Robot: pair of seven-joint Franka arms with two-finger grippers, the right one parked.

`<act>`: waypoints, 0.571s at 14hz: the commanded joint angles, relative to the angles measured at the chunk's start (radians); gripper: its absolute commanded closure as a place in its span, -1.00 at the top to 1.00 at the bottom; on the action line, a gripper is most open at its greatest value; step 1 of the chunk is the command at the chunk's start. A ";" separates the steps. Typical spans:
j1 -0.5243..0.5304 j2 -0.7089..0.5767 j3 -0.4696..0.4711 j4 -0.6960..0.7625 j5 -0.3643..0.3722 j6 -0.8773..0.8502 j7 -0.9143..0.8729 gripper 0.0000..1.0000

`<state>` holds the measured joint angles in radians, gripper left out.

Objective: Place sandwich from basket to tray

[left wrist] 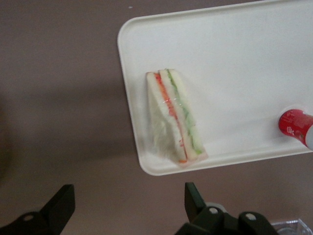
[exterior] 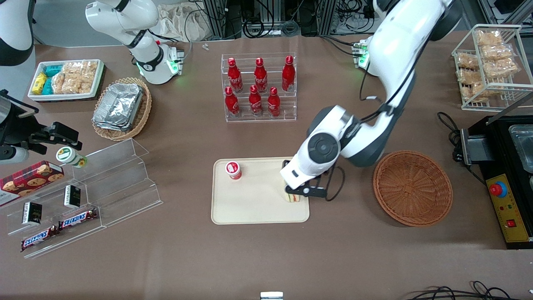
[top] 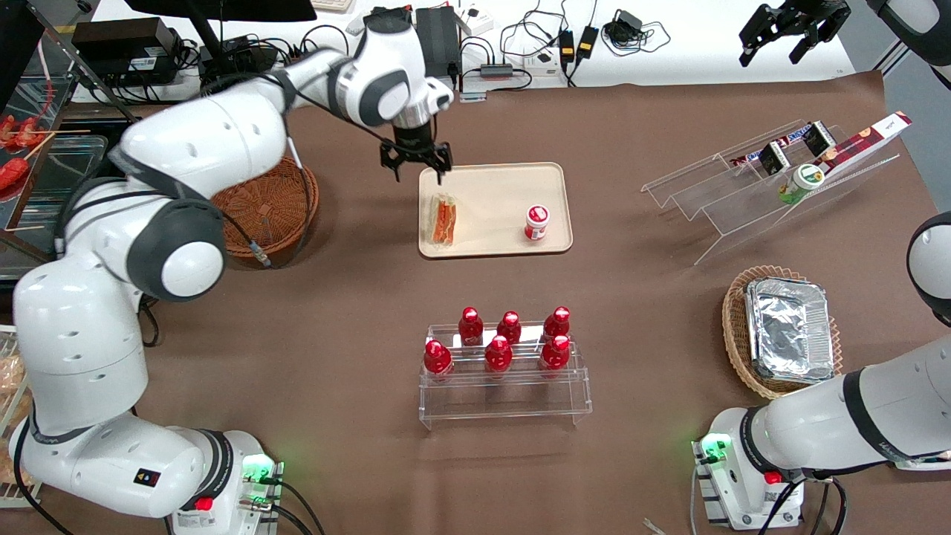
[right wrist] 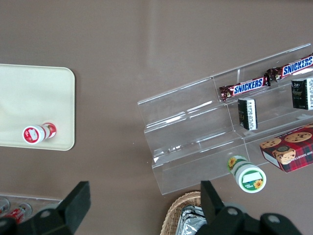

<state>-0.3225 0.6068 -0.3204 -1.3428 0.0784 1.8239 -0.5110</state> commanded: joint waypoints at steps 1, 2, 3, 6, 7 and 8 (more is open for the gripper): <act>0.066 -0.155 0.004 -0.036 0.001 -0.133 0.050 0.98; 0.095 -0.194 0.004 -0.035 0.000 -0.168 0.119 0.98; 0.129 -0.229 0.006 -0.035 0.000 -0.201 0.171 0.98; 0.216 -0.317 0.006 -0.033 0.000 -0.287 0.293 0.98; 0.241 -0.338 0.009 -0.033 0.001 -0.304 0.342 0.98; 0.272 -0.361 0.009 -0.033 0.003 -0.328 0.374 0.98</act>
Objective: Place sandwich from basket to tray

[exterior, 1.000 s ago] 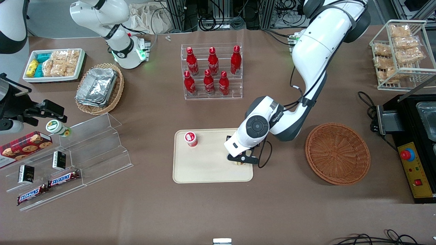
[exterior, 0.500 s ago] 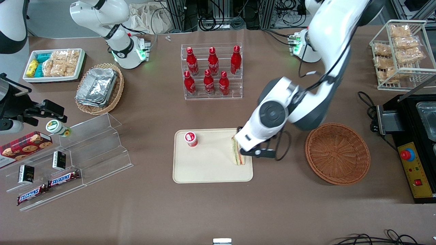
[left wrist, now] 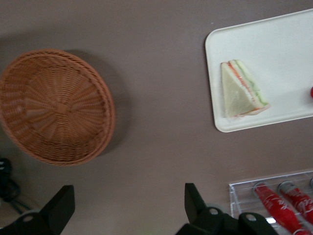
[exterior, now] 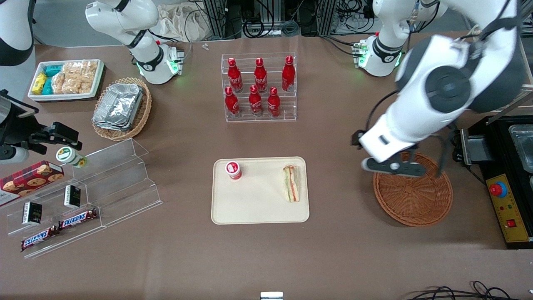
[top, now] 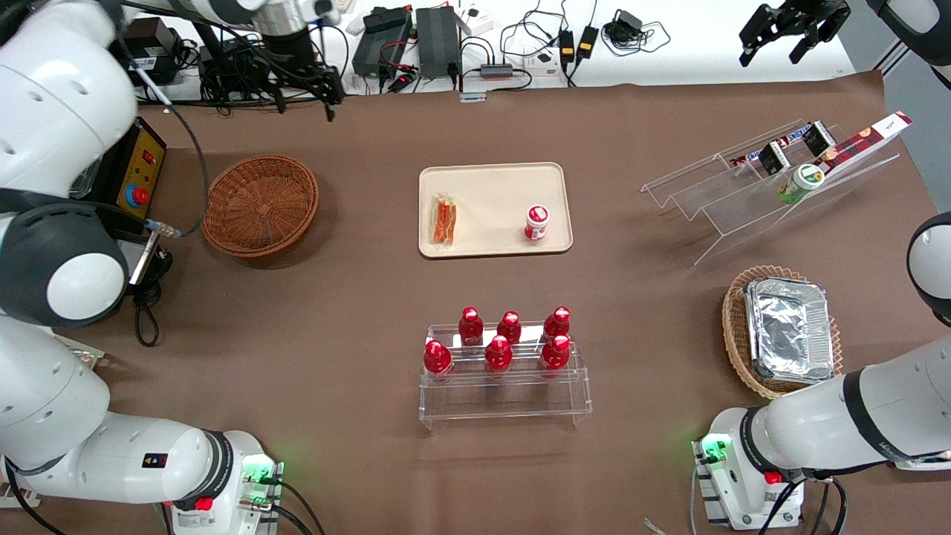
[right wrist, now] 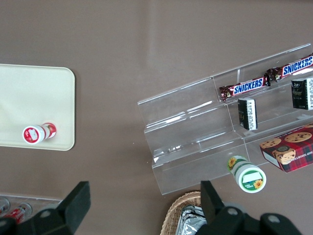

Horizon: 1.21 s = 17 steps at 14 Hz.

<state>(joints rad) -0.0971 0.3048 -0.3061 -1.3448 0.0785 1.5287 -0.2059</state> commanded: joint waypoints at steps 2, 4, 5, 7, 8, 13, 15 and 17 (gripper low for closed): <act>0.089 -0.102 -0.004 -0.031 0.015 -0.079 0.077 0.98; 0.126 -0.118 0.004 -0.031 0.018 -0.100 0.066 0.99; 0.146 -0.119 0.005 -0.031 0.018 -0.102 0.066 0.99; 0.192 -0.131 0.005 -0.031 0.015 -0.104 0.068 0.99; 0.213 -0.136 0.005 -0.031 0.015 -0.104 0.069 0.99; 0.221 -0.156 0.060 -0.031 0.017 -0.110 0.082 0.99; 0.176 -0.179 0.154 -0.040 0.000 -0.111 0.104 0.99; 0.140 -0.188 0.202 -0.042 -0.002 -0.114 0.128 0.99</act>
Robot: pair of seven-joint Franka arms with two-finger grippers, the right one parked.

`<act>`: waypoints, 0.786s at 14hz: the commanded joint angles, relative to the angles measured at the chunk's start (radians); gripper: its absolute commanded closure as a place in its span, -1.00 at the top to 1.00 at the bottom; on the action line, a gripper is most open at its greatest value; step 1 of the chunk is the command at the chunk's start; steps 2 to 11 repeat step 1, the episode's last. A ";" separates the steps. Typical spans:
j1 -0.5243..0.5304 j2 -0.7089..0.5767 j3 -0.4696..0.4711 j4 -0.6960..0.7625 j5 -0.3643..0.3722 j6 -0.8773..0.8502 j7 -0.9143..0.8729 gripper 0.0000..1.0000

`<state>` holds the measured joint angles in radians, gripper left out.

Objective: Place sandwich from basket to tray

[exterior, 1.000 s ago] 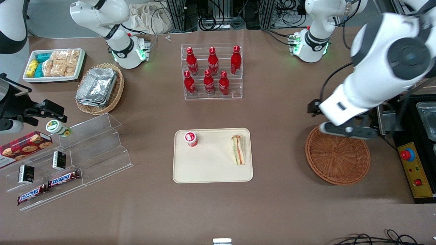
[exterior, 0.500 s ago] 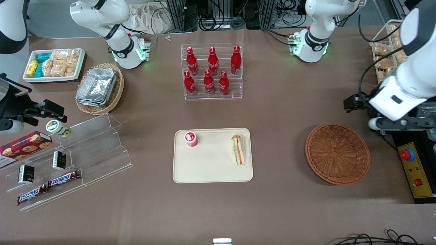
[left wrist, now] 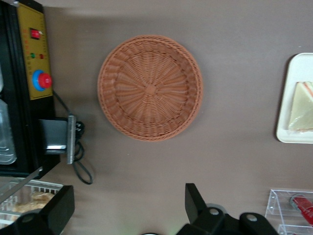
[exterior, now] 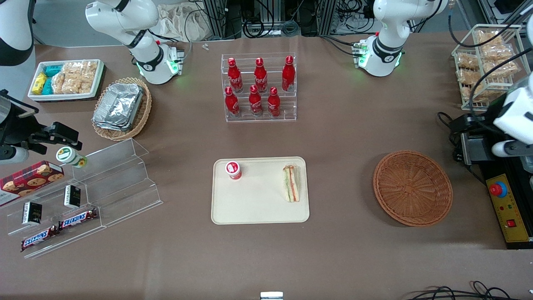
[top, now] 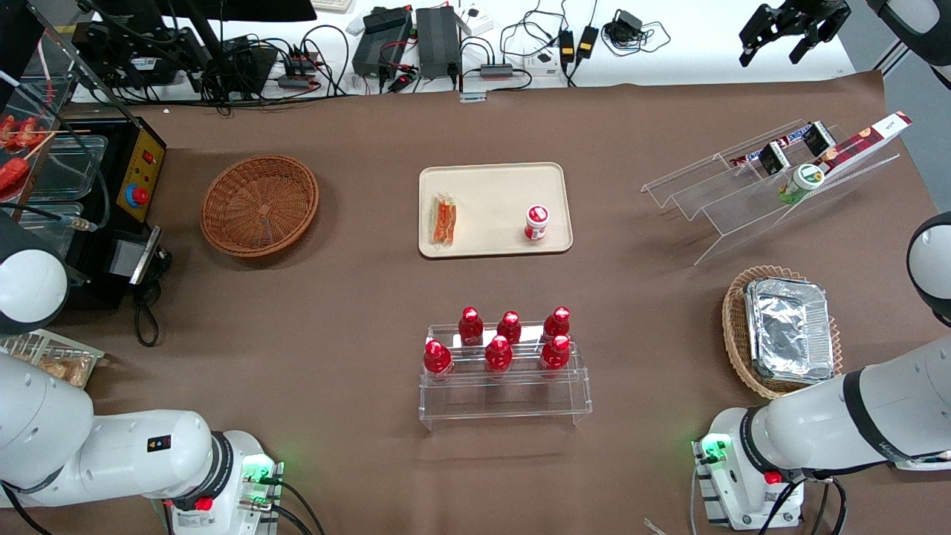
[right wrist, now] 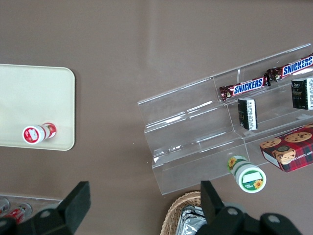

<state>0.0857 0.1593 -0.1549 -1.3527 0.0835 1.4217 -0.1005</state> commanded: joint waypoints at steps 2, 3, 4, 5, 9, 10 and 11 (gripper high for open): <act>-0.044 -0.046 0.051 -0.034 -0.007 -0.007 0.022 0.99; -0.044 -0.046 0.051 -0.034 -0.007 -0.007 0.022 0.99; -0.044 -0.046 0.051 -0.034 -0.007 -0.007 0.022 0.99; -0.044 -0.046 0.051 -0.034 -0.007 -0.007 0.022 0.99; -0.044 -0.046 0.051 -0.034 -0.007 -0.007 0.022 0.99; -0.044 -0.046 0.051 -0.034 -0.007 -0.007 0.022 0.99; -0.044 -0.046 0.051 -0.034 -0.007 -0.007 0.022 0.99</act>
